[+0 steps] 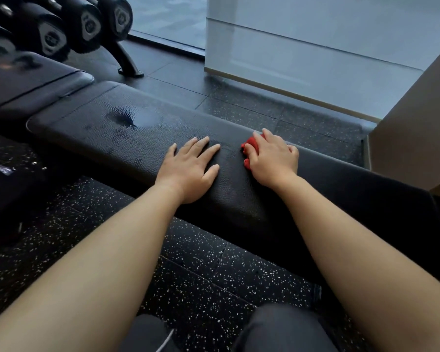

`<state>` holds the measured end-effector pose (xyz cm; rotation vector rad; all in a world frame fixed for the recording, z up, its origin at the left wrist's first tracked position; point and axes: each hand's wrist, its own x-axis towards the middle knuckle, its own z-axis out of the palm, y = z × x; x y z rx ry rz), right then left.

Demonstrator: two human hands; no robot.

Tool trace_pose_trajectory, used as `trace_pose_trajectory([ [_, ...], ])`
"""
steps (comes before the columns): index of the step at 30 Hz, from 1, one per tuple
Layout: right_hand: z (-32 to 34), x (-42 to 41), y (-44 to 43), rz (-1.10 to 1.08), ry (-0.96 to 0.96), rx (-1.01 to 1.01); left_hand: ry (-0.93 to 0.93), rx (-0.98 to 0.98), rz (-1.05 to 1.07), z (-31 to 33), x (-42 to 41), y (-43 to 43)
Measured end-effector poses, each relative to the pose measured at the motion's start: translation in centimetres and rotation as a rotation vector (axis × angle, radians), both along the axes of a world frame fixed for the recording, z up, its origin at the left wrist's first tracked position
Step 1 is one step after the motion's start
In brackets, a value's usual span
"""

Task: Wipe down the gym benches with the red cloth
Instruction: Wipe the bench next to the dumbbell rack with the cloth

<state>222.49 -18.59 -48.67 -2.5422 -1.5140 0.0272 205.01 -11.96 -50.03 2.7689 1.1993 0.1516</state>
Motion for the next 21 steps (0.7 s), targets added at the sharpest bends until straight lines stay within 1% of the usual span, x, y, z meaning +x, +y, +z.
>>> trace_pose_trajectory([
  [5, -0.5, 0.5, -0.8, 0.114, -0.016, 0.017, -0.016, 0.017, 0.016, -0.1, 0.0, 0.1],
  [10, -0.2, 1.6, 3.3, 0.170, -0.021, 0.008, -0.008, 0.030, 0.031, 0.1, 0.1, 0.2],
  [13, -0.1, 1.7, 5.3, 0.179, -0.023, 0.003, -0.006, 0.038, 0.037, 0.0, 0.1, 0.1],
  [21, 0.1, 1.7, 5.4, 0.153, -0.034, -0.007, -0.010, 0.045, 0.038, 0.0, 0.2, 0.3],
])
